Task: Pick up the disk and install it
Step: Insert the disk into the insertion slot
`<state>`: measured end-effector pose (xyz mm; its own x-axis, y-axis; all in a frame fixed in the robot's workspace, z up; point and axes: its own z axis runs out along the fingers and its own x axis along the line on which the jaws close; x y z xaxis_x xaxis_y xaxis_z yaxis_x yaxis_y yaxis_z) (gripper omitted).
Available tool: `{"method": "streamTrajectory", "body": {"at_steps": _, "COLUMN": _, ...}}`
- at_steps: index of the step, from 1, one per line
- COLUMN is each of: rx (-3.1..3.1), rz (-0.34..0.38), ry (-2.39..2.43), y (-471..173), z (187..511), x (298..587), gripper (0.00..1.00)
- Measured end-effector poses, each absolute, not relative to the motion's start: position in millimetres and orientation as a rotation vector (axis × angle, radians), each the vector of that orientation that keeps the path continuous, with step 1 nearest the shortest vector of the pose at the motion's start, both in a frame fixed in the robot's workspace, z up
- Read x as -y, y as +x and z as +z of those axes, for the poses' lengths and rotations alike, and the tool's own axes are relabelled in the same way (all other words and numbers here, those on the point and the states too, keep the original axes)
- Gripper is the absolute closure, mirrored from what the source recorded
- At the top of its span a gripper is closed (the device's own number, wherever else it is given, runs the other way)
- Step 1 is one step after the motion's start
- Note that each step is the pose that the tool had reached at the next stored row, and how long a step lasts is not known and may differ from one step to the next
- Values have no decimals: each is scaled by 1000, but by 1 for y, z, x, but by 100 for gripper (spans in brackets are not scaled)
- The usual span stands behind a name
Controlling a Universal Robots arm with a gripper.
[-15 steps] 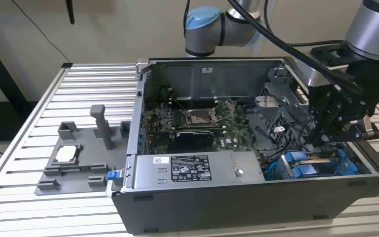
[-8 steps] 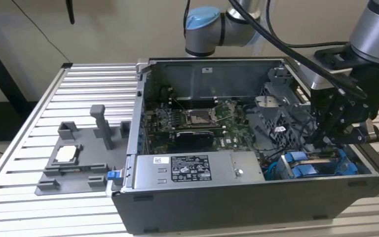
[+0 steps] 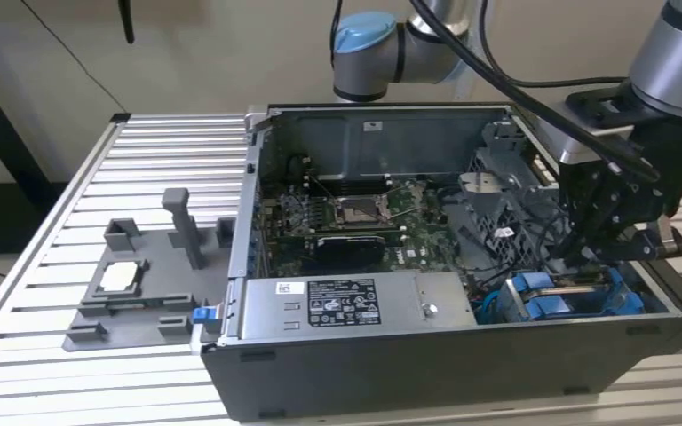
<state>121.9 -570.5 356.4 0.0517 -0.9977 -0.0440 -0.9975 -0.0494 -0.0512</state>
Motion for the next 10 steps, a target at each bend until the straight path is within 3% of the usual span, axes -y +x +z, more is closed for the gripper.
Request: {"method": "streamTrajectory", "body": {"at_steps": 10, "rx": -2127, "rz": 8, "ry": -2212, "y": 124, "z": 351, "x": 574, "gripper": 84}}
